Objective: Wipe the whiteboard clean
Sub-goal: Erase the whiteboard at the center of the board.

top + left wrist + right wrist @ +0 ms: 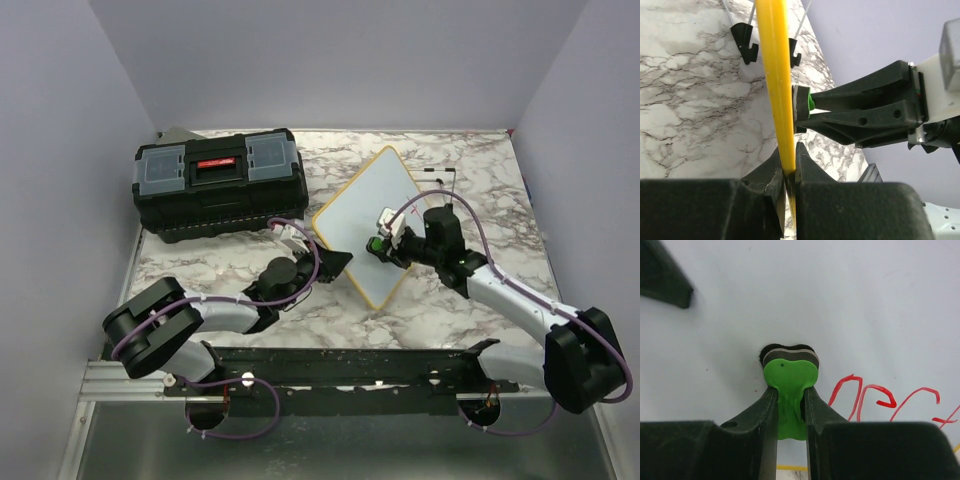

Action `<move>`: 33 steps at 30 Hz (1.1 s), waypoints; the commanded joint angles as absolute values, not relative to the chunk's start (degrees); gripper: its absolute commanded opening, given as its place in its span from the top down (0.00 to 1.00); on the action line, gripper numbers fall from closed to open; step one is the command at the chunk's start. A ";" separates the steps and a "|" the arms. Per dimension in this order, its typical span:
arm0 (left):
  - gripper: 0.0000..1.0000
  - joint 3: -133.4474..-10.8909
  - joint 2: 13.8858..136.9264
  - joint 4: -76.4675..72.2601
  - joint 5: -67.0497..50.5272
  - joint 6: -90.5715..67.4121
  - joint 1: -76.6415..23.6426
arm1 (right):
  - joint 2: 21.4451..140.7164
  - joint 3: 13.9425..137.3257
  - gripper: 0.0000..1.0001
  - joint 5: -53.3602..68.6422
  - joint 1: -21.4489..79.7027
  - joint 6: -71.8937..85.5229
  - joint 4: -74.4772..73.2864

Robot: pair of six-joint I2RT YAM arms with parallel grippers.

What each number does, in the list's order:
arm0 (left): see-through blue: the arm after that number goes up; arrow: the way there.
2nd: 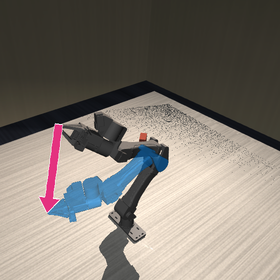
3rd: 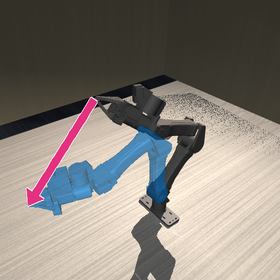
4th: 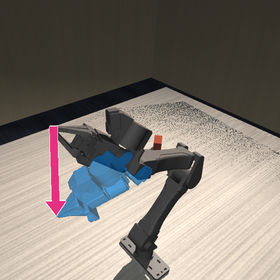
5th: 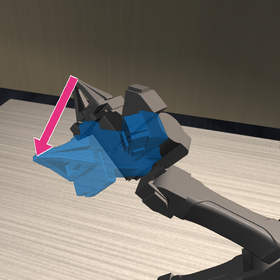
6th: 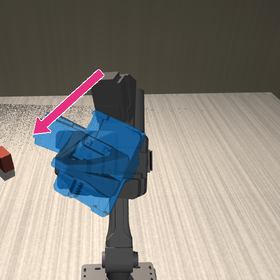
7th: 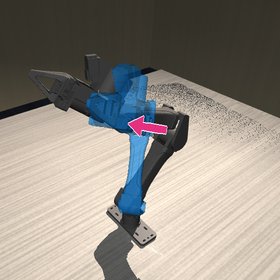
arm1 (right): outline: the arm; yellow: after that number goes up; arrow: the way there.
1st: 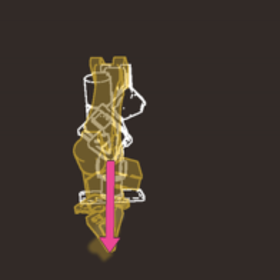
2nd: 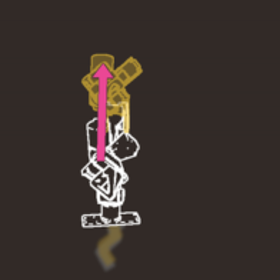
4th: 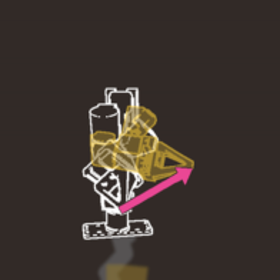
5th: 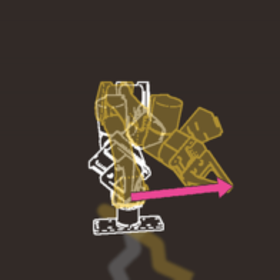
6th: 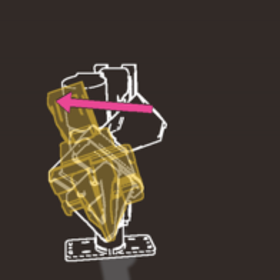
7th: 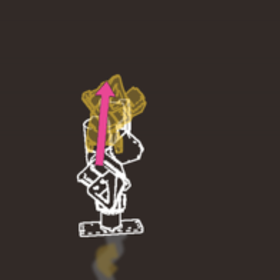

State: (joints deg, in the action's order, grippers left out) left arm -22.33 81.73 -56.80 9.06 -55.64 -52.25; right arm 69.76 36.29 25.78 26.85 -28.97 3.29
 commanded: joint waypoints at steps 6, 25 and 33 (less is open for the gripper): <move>1.00 -23.07 79.30 -66.38 4.51 -56.46 -53.35 | 62.04 33.30 0.99 51.54 26.53 -54.08 -22.15; 1.00 -21.78 78.28 -66.87 5.05 -55.46 -53.35 | 61.47 30.93 0.99 32.37 26.02 -44.44 -8.80; 1.00 -21.75 79.04 -67.85 4.86 -55.73 -53.35 | 62.73 32.42 0.99 53.19 26.03 -52.84 -19.03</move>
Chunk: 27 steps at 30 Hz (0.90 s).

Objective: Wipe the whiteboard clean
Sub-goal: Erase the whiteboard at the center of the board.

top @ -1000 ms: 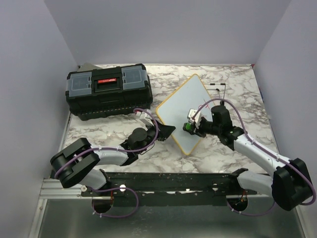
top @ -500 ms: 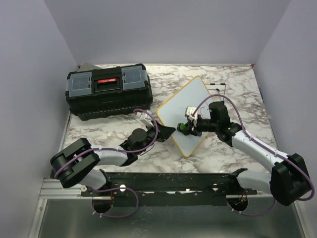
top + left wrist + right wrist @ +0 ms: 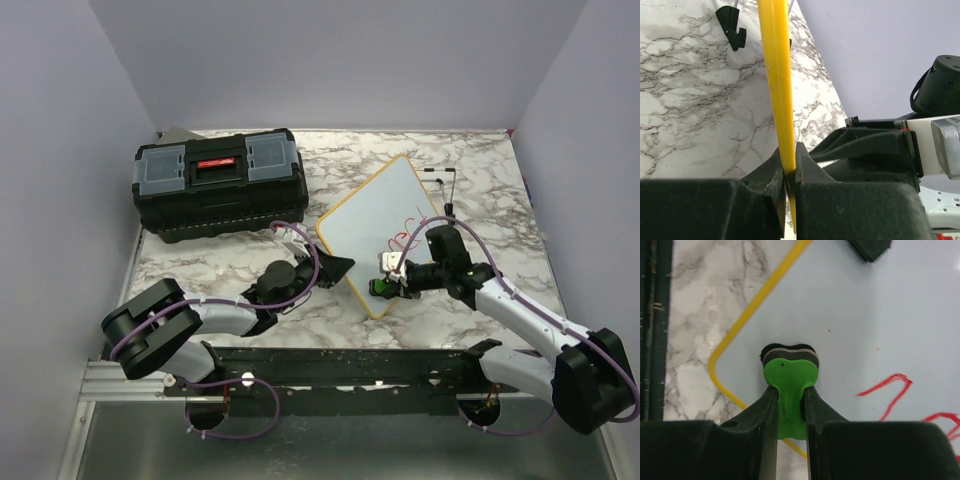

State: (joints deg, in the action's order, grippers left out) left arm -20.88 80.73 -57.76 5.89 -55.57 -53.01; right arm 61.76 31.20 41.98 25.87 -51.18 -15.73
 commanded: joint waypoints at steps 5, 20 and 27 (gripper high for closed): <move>1.00 -21.65 78.30 -66.91 4.83 -55.30 -53.35 | 65.10 35.39 0.99 38.35 26.01 -32.85 -1.10; 1.00 -21.86 78.25 -67.51 4.35 -53.96 -53.35 | 62.29 32.04 0.99 41.91 25.93 -50.55 -17.20; 1.00 -22.59 79.81 -68.20 3.78 -55.02 -53.35 | 65.38 33.69 0.99 47.57 28.25 -41.86 -6.73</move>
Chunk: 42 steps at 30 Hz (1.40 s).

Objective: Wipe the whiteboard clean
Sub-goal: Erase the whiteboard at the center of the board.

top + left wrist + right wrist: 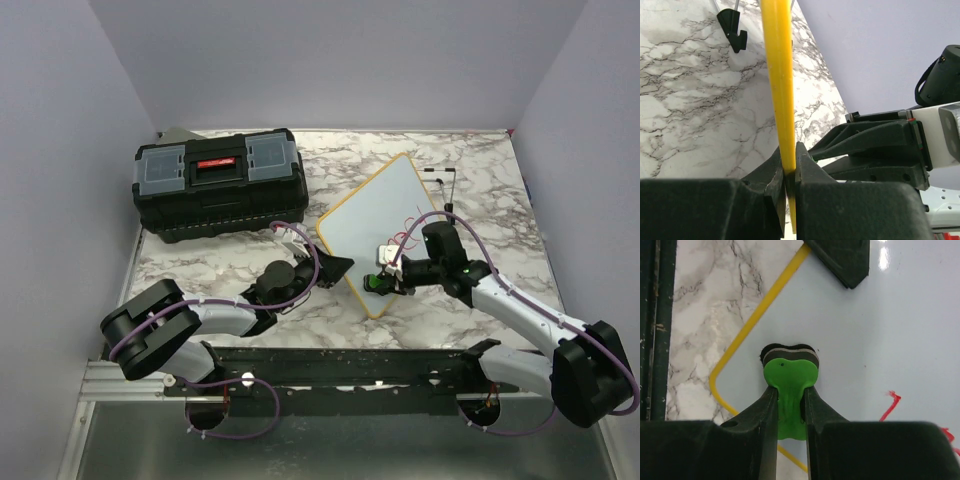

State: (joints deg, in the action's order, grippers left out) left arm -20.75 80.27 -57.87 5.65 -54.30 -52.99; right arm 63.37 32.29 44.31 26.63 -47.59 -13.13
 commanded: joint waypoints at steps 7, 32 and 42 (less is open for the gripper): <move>1.00 -21.68 78.54 -67.62 4.22 -54.49 -53.35 | 67.32 33.26 0.99 15.27 28.13 -26.97 14.49; 1.00 -21.46 79.81 -69.56 3.47 -55.11 -53.39 | 68.09 34.08 0.99 22.81 26.88 -24.00 15.21; 1.00 -21.17 79.52 -70.39 3.60 -54.49 -53.42 | 66.86 28.61 0.99 26.15 25.44 -43.62 -3.01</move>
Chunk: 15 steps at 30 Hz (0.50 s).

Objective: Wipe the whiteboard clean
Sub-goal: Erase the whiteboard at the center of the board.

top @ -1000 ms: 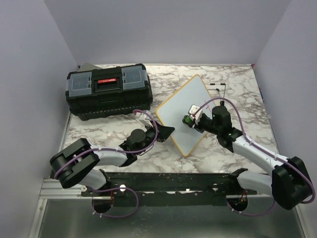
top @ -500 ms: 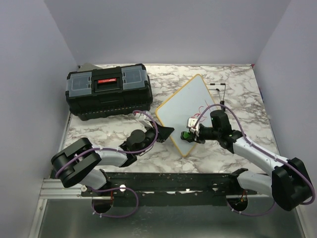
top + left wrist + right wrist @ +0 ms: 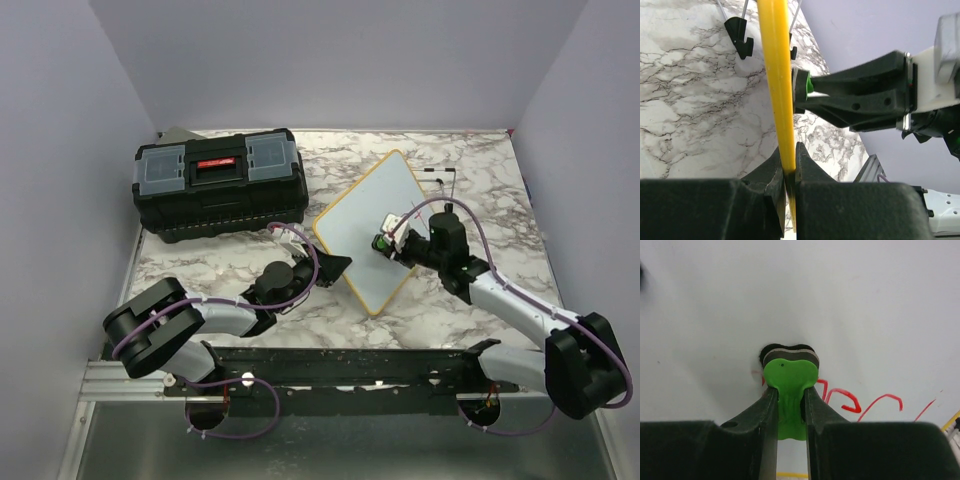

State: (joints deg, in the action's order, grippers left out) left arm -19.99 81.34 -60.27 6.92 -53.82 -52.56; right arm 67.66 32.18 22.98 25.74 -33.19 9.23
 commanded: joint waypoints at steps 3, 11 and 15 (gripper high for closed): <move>1.00 -21.53 79.93 -70.44 3.46 -54.49 -53.36 | 63.69 27.97 0.99 39.73 25.65 -48.74 -10.99; 1.00 -22.32 80.11 -69.41 3.07 -54.67 -53.42 | 66.20 31.09 0.99 35.62 26.12 -27.88 8.18; 1.00 -22.01 79.30 -68.72 3.16 -54.19 -53.38 | 68.73 32.72 0.99 25.90 24.44 -22.39 14.94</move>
